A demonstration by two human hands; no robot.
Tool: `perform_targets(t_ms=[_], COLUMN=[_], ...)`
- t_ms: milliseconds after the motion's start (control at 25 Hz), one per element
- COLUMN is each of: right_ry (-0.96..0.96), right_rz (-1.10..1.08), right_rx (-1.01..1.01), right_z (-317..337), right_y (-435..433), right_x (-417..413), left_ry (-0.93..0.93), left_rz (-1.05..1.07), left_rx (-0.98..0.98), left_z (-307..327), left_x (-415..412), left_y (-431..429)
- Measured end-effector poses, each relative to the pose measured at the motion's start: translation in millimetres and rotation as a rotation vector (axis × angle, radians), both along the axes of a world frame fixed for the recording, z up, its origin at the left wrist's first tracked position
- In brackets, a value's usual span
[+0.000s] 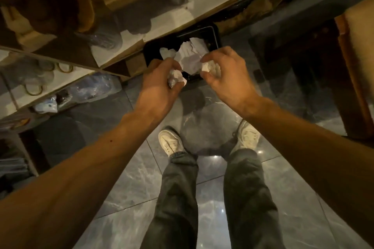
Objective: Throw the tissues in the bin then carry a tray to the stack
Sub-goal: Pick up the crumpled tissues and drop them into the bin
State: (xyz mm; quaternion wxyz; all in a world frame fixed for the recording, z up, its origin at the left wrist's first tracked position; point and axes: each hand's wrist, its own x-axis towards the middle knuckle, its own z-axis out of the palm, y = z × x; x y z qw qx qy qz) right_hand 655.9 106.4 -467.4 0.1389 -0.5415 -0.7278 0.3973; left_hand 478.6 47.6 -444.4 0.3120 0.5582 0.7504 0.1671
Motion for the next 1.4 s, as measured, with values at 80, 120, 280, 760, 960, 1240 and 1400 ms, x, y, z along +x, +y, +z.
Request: perform_targets(t_ms=[80, 120, 280, 760, 960, 1240, 1400], right_ry=[-0.021, -0.026, -0.076, -0.192, -0.169, -0.201, -0.150], right_rz=[0.038, 0.064, 0.158, 0.306, 0.312, 0.294, 0.276], right_rx=[-0.004, 0.003, -0.029, -0.061, -0.062, -0.084, -0.068], right_z=[-25.2, -37.4, -71.5, -111.3, -120.9, -123.8, -117.5], right_y=[12.4, 18.6, 44.8, 77.0, 75.8, 73.6, 66.3], right_x=[-2.9, -4.6, -15.1, -27.7, -31.1, -30.2, -15.7], left_ry=[-0.010, 0.009, 0.082, 0.028, 0.056, 0.041, -0.008], left_rz=[0.047, 0.053, 0.039, 0.194, 0.183, 0.212, 0.229], left_rx=[-0.020, -0.010, 0.028, -0.111, -0.113, -0.140, -0.144], left_z=[-23.9, -34.9, -69.1, -136.5, -143.2, -150.9, -144.9], left_x=[-1.6, -2.6, -5.8, -19.5, -13.1, -7.7, -7.3], left_y=[9.8, 14.4, 31.7, 56.2, 62.1, 61.5, 57.8])
